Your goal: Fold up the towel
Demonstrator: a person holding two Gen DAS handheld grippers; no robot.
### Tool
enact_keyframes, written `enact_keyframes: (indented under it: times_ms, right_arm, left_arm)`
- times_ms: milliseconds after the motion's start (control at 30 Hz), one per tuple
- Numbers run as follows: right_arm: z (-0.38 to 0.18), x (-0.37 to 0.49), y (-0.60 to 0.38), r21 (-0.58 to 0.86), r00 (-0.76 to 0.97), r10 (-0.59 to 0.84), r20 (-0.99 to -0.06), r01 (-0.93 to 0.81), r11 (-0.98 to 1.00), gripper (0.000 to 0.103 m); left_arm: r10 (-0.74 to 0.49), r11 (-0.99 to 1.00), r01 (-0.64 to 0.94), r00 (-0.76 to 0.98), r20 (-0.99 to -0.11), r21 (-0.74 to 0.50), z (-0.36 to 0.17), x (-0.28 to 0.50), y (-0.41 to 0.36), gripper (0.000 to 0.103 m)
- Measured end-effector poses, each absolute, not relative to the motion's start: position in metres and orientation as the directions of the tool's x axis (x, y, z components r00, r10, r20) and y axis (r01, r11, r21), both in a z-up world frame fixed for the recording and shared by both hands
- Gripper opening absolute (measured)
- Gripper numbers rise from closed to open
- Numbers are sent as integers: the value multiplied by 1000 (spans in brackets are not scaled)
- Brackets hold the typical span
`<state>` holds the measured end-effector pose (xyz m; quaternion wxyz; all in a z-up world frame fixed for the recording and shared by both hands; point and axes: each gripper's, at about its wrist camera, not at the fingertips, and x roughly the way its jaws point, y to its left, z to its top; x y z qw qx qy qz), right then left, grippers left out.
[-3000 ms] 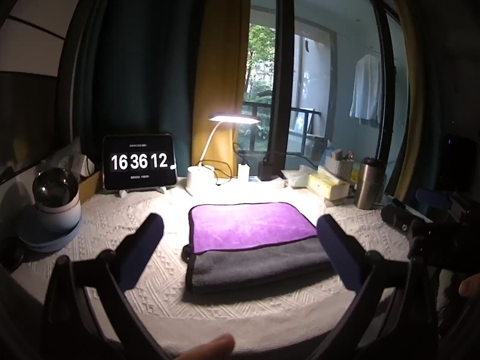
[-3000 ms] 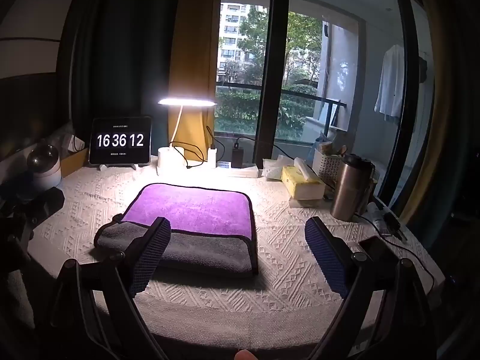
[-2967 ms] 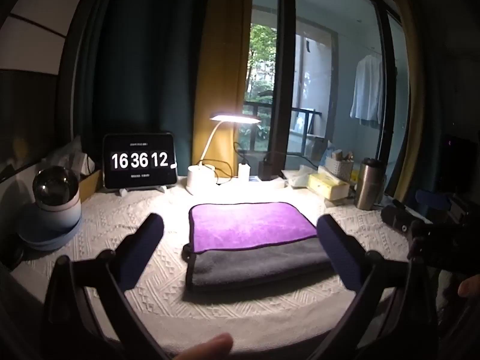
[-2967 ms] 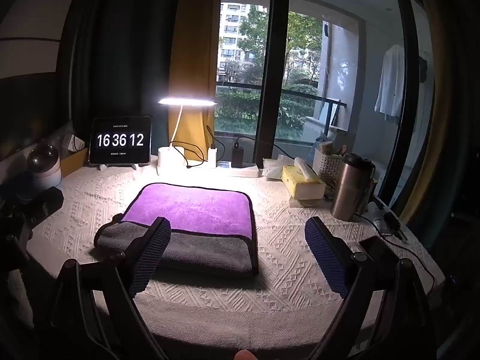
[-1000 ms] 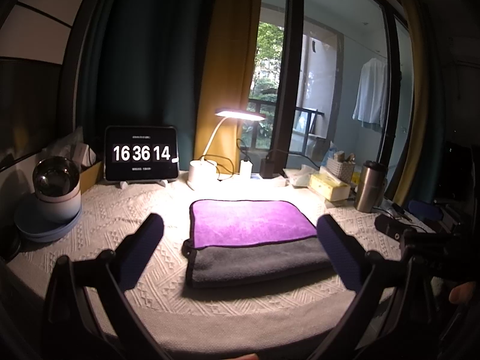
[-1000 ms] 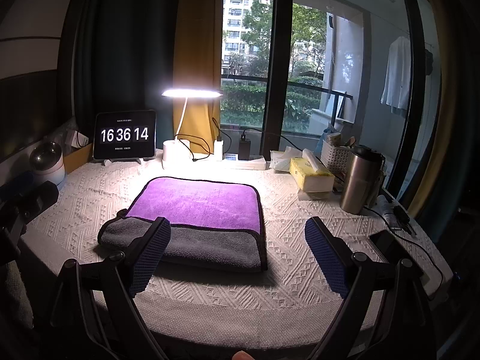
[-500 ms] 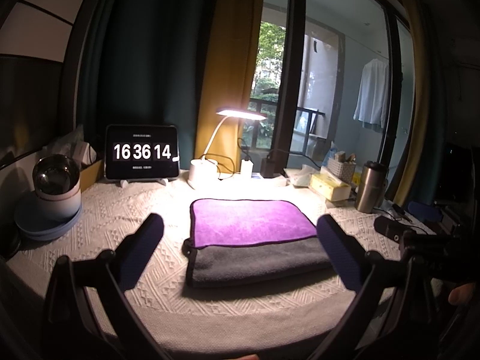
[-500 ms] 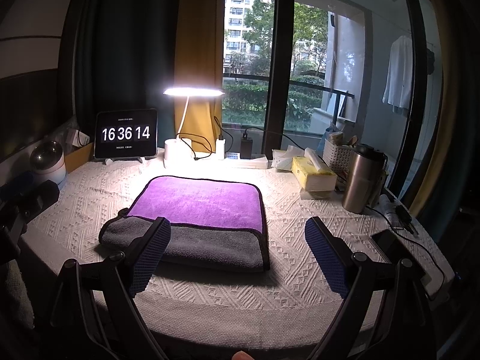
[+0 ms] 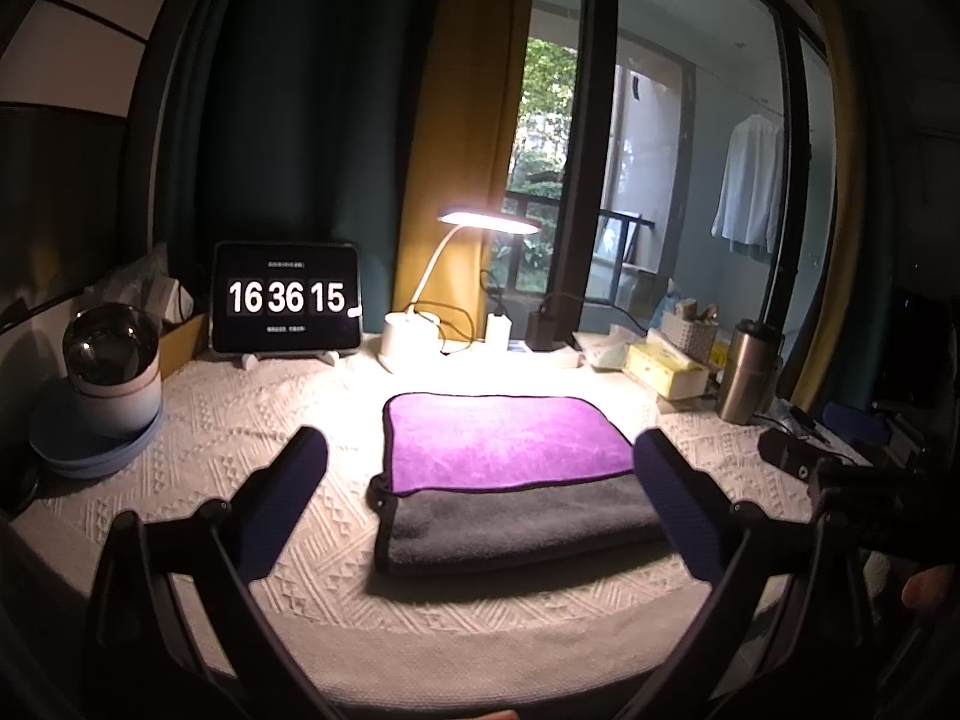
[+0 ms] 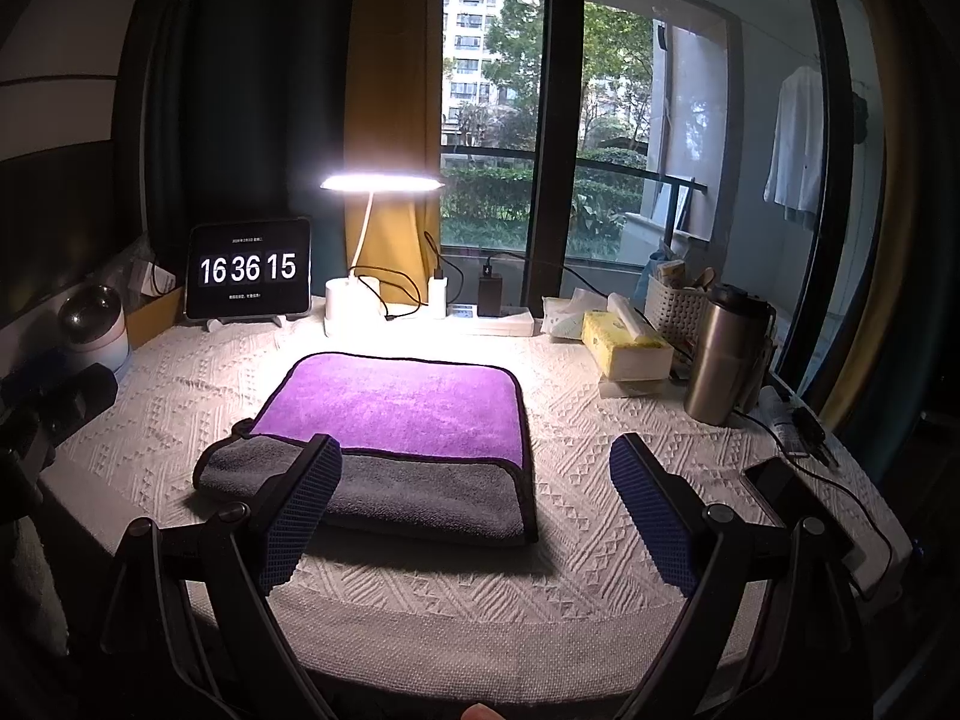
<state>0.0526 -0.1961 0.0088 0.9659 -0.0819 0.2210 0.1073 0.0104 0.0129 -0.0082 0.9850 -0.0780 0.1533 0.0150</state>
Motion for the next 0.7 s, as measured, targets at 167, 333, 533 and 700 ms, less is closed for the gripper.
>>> enact_keyframes:
  times_ms: [167,333,533,700]
  right_arm:
    - [5,62,-201,-105,870,167,-464,-241,965,93]
    - [0,72,-203,-102,861,164,-482,-241,965,93]
    - [-6,86,-204,-98,848,165,-504,-246,964,93]
    - [-10,99,-205,-93,836,168,-523,-251,963,93]
  left_arm:
    - [4,987,-57,945,-327,-153,-13,20,13,102]
    - [4,986,-63,936,-351,-156,-18,31,15,102]
    - [10,984,-78,920,-392,-158,-26,46,18,102]
    - [10,983,-85,908,-419,-162,-31,60,19,102]
